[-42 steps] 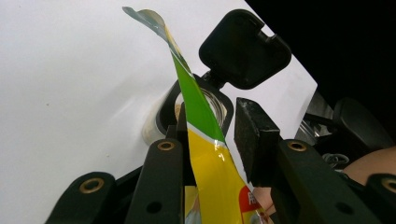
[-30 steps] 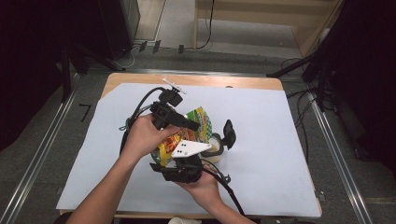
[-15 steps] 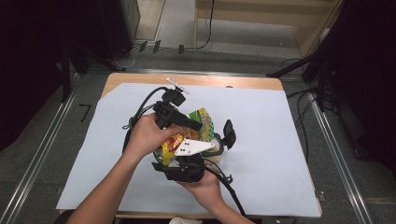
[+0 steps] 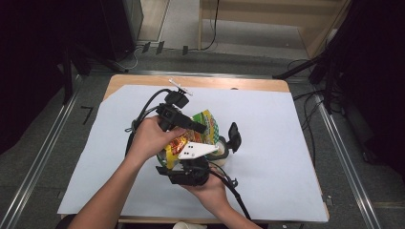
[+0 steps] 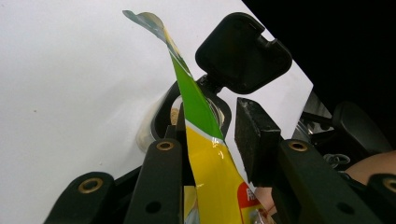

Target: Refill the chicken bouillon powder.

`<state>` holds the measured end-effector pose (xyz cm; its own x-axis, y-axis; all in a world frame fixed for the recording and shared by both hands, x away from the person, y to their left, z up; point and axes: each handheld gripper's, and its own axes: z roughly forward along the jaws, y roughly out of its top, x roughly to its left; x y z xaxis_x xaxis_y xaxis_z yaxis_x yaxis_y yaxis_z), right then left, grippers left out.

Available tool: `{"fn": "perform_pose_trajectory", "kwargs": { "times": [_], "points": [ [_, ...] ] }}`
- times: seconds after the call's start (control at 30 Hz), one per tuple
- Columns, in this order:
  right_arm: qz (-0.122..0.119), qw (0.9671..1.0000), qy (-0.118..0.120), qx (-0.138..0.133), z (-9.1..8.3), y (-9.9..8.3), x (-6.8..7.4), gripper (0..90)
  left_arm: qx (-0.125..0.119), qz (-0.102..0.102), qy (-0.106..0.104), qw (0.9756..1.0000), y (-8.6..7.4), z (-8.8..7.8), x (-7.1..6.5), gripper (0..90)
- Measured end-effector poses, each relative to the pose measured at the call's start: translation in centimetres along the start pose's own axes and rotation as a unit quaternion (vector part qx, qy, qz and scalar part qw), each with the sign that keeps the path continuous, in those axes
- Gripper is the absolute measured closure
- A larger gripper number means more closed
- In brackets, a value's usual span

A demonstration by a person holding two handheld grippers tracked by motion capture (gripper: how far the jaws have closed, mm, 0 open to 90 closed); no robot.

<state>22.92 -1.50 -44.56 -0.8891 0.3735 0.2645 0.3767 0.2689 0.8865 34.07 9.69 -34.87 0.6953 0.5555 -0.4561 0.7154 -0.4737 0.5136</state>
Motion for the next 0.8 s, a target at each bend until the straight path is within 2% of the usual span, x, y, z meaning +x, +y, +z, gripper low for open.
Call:
{"fn": "perform_pose_trajectory", "kwargs": {
  "times": [0.2, 0.33, 0.8],
  "points": [
    [0.001, 1.0000, 0.000, -0.003, -0.03, 0.04, 0.10, 61.1, -0.001, -0.001, 0.000, 1.0000, 0.01, -0.13, -0.25, 72.0],
    [0.010, 0.9999, 0.006, -0.010, -0.05, 0.20, 0.29, 61.3, 0.003, -0.002, 0.003, 1.0000, 0.05, -0.36, -0.49, 71.8],
    [0.008, 0.9999, 0.005, -0.011, 0.13, 0.06, 0.36, 61.3, 0.009, 0.001, 0.006, 0.9999, 0.02, -0.21, -0.61, 71.2]
  ]
}}
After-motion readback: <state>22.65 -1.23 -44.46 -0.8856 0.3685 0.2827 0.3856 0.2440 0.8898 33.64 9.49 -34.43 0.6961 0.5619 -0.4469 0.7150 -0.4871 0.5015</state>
